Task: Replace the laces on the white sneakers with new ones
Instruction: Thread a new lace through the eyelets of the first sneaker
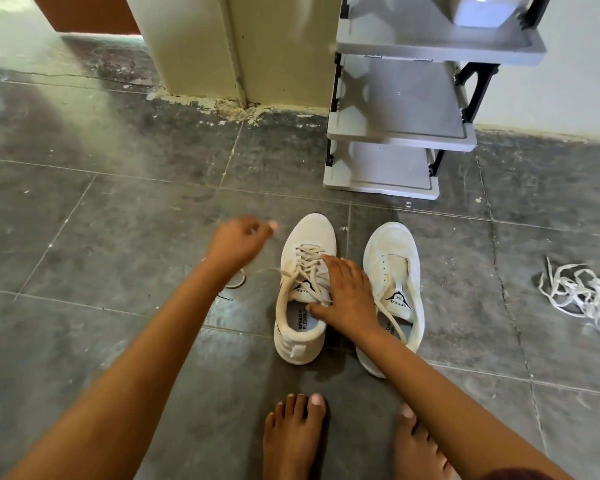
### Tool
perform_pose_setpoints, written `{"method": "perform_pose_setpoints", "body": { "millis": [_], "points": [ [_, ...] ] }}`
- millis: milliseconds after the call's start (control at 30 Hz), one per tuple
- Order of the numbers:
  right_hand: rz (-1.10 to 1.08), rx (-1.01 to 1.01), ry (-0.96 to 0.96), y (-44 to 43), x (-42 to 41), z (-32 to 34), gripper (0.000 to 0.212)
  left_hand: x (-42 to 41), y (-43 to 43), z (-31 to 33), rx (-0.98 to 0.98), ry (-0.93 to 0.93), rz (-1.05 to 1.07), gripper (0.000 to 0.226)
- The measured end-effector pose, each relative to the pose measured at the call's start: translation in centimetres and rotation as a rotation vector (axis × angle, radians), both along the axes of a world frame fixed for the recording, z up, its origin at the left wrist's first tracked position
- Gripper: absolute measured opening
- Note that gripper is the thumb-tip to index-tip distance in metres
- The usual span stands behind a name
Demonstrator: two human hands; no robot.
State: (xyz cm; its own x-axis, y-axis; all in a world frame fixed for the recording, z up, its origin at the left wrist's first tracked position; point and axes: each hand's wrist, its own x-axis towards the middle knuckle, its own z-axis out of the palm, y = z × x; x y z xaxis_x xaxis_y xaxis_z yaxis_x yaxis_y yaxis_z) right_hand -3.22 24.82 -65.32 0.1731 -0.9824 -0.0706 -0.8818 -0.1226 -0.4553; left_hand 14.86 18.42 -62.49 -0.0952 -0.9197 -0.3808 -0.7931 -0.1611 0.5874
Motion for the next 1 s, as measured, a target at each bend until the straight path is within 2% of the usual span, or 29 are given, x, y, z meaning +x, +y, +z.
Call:
{"method": "perform_pose_setpoints", "body": {
  "millis": [67,100,167,200,233,300,333,400,433,467,533,667,767,800,867,900,967,1000],
  "points": [
    [0.023,0.014,-0.01,-0.1,-0.1,0.0,0.086,-0.3,0.7,0.4,0.043,-0.23,-0.154,0.034],
    [0.032,0.021,-0.009,-0.1,-0.1,0.0,0.085,-0.5,2.4,1.2,0.018,-0.168,-0.089,0.03],
    [0.04,0.036,-0.01,-0.1,-0.2,0.0,0.084,-0.2,3.7,2.5,0.066,0.038,-0.102,0.026],
    [0.038,0.048,-0.013,-0.2,-0.2,0.1,0.084,0.1,2.8,3.8,0.047,0.176,-0.021,0.024],
    [0.035,0.06,-0.017,-0.2,-0.2,0.1,0.084,1.0,1.6,5.1,0.07,0.395,0.104,0.023],
    [0.029,0.071,-0.013,-0.3,-0.1,0.2,0.083,0.5,0.9,5.9,0.158,0.748,0.293,0.024],
    [0.031,0.077,-0.003,-0.4,-0.1,0.3,0.083,-0.5,2.8,4.7,0.185,0.754,0.336,0.026],
    [0.033,0.086,0.007,-0.3,0.0,0.3,0.084,-0.5,7.7,-1.1,0.219,0.389,0.487,0.047],
    [0.033,0.088,0.007,-0.3,0.0,0.4,0.085,-1.6,11.1,-4.6,0.279,0.411,0.46,0.051],
    [0.037,0.087,0.004,-0.3,0.0,0.5,0.085,-2.1,14.5,-7.9,0.31,0.258,0.432,0.051],
    [0.049,0.1,-0.019,-0.4,-0.1,0.6,0.085,-3.5,18.2,-10.2,0.321,0.304,0.344,0.051],
    [0.017,0.126,-0.083,0.0,0.1,0.9,0.084,-5.2,18.7,-10.8,0.43,0.253,0.194,0.06],
    [-0.092,-0.026,-0.158,0.6,0.1,1.3,0.058,-6.6,21.4,-11.3,0.338,0.162,0.19,0.062],
    [-0.114,-0.029,-0.18,0.8,0.1,1.4,0.048,-6.5,19.9,-10.2,0.346,0.226,0.21,0.063],
    [-0.149,0.008,-0.214,1.1,0.1,1.6,0.032,-6.0,15.1,-5.5,0.331,0.134,0.186,0.074],
    [-0.164,0.005,-0.217,1.3,0.2,1.6,0.027,-5.6,12.4,-1.8,0.213,0.116,0.117,0.07],
    [-0.169,-0.029,-0.19,1.7,0.5,1.6,0.022,-4.8,6.5,4.2,-0.038,0.213,0.097,0.019],
    [-0.159,-0.039,-0.167,1.8,0.6,1.6,0.021,-4.3,5.2,6.0,-0.102,0.235,0.055,0.006]
  ]
}}
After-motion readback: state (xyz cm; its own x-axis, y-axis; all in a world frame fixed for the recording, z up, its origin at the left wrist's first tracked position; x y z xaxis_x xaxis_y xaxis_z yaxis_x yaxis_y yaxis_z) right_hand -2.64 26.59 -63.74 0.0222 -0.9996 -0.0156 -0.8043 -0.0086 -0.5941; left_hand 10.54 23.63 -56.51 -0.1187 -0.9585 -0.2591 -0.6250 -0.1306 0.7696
